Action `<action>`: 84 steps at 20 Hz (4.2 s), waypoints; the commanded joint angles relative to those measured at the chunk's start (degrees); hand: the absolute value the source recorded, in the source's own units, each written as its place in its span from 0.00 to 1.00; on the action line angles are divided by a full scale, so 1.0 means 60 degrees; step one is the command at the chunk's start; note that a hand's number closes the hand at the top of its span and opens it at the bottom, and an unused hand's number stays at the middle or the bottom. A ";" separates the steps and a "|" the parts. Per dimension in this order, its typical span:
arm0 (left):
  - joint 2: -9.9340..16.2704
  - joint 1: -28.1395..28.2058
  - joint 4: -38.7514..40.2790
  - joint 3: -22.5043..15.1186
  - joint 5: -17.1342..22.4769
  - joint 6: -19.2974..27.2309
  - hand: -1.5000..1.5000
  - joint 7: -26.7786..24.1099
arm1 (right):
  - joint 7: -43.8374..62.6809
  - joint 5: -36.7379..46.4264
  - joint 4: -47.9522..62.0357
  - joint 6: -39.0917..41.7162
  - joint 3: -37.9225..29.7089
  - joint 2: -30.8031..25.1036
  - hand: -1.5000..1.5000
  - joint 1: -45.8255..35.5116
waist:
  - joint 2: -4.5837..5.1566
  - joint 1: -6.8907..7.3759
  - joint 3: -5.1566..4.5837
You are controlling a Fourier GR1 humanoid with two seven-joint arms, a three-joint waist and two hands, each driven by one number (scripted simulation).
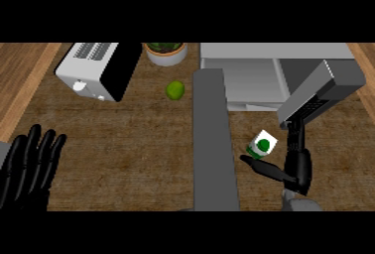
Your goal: Pick up the milk, place it into the microwave and close the microwave
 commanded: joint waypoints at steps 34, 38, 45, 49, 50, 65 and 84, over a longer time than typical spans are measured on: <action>0.0032 0.0865 -0.0841 -0.0524 -0.0206 0.0165 0.00 0.0222 | -0.6523 -0.0148 0.7691 0.3488 -0.1394 -0.0336 1.00 -0.3181 | 0.0010 0.0047 0.0010; 0.0231 0.0590 -0.0656 0.0117 0.0276 0.0040 0.00 0.0244 | -0.6749 0.0208 0.7165 0.4783 -0.0773 -0.0968 1.00 -0.2077 | 0.0005 -0.0040 0.0003; 0.0071 0.0852 -0.0291 0.0031 -0.0007 0.0038 0.00 -0.0186 | -0.5241 0.0225 0.3590 0.4485 0.0139 -0.0810 1.00 0.0096 | -0.0039 -0.0122 -0.0015; 0.0441 0.0787 -0.0144 0.1082 0.1062 -0.0406 0.00 -0.0139 | -0.4660 0.0211 0.3189 0.3528 0.0012 -0.0337 1.00 -0.0313 | -0.0011 -0.0047 -0.0007; 0.0288 0.0864 0.0048 0.0971 0.0947 -0.0436 0.00 -0.0562 | -0.4455 0.0304 0.2747 0.3368 0.0161 -0.0221 1.00 -0.0251 | -0.0015 -0.0047 -0.0008; 0.0512 0.0853 0.0402 0.1400 0.1349 -0.0953 0.00 -0.0467 | -0.1185 0.1518 0.4297 0.0476 -0.0360 -0.0354 1.00 -0.4294 | 0.0049 0.0129 0.0001; 0.0534 0.0355 0.1046 0.1524 0.1080 -0.1156 0.00 -0.0846 | -0.1015 0.2232 0.9053 -0.3069 -0.1893 -0.2146 1.00 -0.8500 | 0.0297 0.0648 0.0018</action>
